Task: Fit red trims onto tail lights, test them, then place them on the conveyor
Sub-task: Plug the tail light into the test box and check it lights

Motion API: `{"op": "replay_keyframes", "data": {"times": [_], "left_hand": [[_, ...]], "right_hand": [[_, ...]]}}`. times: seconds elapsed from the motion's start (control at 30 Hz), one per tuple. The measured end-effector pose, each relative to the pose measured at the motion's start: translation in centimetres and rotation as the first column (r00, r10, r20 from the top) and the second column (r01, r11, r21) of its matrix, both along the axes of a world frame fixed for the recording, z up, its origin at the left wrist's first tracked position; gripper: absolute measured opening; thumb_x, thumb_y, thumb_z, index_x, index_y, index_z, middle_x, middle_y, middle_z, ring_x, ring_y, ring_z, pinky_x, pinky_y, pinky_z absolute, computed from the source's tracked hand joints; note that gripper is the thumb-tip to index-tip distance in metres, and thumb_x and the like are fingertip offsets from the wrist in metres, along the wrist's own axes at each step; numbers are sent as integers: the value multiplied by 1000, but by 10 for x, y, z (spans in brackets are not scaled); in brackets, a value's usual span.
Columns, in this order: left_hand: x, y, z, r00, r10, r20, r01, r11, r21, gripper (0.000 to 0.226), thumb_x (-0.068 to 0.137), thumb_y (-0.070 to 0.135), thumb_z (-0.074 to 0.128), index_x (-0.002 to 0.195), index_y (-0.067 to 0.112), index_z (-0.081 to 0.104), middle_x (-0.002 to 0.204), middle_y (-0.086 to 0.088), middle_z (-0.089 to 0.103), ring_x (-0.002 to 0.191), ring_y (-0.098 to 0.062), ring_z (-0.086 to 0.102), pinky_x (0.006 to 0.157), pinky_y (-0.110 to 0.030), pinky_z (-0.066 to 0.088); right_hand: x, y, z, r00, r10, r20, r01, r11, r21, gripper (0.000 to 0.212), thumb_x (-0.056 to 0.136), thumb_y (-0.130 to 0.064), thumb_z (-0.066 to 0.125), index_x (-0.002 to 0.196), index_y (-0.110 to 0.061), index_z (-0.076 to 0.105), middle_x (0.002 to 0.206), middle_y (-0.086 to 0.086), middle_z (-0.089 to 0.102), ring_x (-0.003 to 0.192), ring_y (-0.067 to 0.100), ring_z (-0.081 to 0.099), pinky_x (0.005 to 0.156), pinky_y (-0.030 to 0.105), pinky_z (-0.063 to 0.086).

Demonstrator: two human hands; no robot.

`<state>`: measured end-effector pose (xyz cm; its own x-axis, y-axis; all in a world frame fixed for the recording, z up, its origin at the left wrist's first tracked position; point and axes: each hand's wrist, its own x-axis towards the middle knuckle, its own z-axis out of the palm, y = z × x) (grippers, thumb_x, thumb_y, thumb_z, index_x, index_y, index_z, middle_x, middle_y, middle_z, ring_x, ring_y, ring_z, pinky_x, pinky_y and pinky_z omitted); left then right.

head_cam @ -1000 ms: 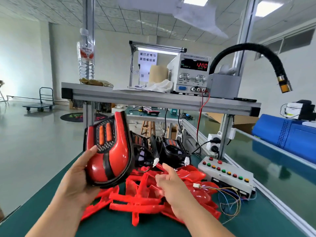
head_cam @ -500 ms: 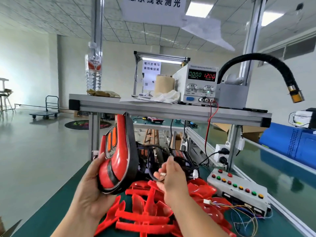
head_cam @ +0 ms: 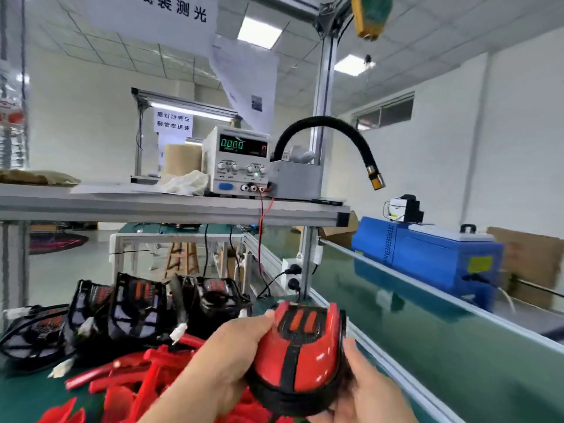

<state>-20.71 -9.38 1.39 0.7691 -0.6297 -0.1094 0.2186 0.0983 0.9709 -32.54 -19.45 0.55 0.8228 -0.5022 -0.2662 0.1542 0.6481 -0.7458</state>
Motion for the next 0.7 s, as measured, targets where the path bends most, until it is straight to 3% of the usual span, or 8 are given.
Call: {"op": "replay_keyframes", "data": {"times": [0.07, 0.17, 0.23, 0.33, 0.4, 0.5, 0.6, 0.7], "left_hand": [[-6, -46, 8, 998, -43, -51, 43, 999, -6, 41, 99, 19, 51, 69, 4, 75, 82, -17, 74, 67, -27, 66, 68, -32, 50], [-11, -114, 22, 990, -102, -99, 103, 995, 3, 42, 99, 14, 51, 65, 4, 73, 66, -12, 72, 50, -22, 65, 52, -25, 52], [-14, -158, 32, 983, -122, -137, 126, 992, 17, 32, 100, 13, 49, 80, 6, 73, 73, -12, 74, 53, -21, 68, 47, -26, 54], [-10, -215, 40, 976, -125, -178, 132, 991, 30, 28, 102, 11, 43, 110, 3, 69, 109, -17, 71, 80, -27, 65, 63, -35, 57], [-3, -244, 44, 976, -128, -176, 139, 989, 52, 27, 103, 10, 42, 115, 2, 65, 106, -17, 68, 76, -27, 62, 52, -34, 56], [9, -273, 48, 975, -141, -174, 151, 987, 50, 25, 103, 11, 41, 111, 3, 63, 89, -15, 67, 68, -27, 62, 44, -31, 54], [22, -289, 48, 971, -150, -187, 158, 987, 29, 29, 102, 14, 43, 109, 0, 68, 92, -16, 72, 75, -29, 67, 60, -38, 54], [30, -294, 42, 976, -167, -142, 164, 986, -33, 24, 99, 19, 53, 102, 5, 73, 92, -15, 76, 84, -29, 73, 73, -40, 57]], "right_hand": [[-16, -31, 7, 996, -91, 0, 91, 995, -31, 47, 98, -39, 49, 107, 3, 68, 96, 26, 72, 79, 34, 70, 71, 48, 55], [-30, -85, 21, 977, -212, 14, 213, 974, -72, 43, 99, -41, 48, 109, -4, 67, 83, 19, 75, 78, 30, 69, 65, 41, 53], [-29, -123, 29, 957, -289, -7, 287, 953, -103, 39, 99, -38, 51, 107, -4, 68, 82, 18, 75, 74, 30, 71, 55, 37, 56], [-21, -171, 39, 933, -354, -64, 343, 929, -137, 34, 100, -32, 53, 111, -3, 67, 95, 23, 73, 87, 36, 68, 58, 38, 54], [-14, -195, 45, 925, -365, -106, 347, 925, -156, 29, 100, -27, 52, 108, -3, 67, 100, 26, 71, 97, 41, 66, 58, 38, 53], [-1, -225, 48, 934, -348, -86, 334, 932, -140, 27, 100, -25, 52, 107, -3, 66, 72, 18, 73, 76, 32, 67, 41, 31, 54], [10, -248, 48, 938, -343, -59, 334, 935, -123, 25, 101, -25, 51, 97, -4, 65, 64, 16, 72, 68, 30, 67, 43, 34, 54], [23, -266, 44, 935, -349, -69, 340, 934, -114, 31, 102, -29, 48, 102, -4, 66, 78, 20, 74, 77, 33, 69, 52, 41, 56]]}}
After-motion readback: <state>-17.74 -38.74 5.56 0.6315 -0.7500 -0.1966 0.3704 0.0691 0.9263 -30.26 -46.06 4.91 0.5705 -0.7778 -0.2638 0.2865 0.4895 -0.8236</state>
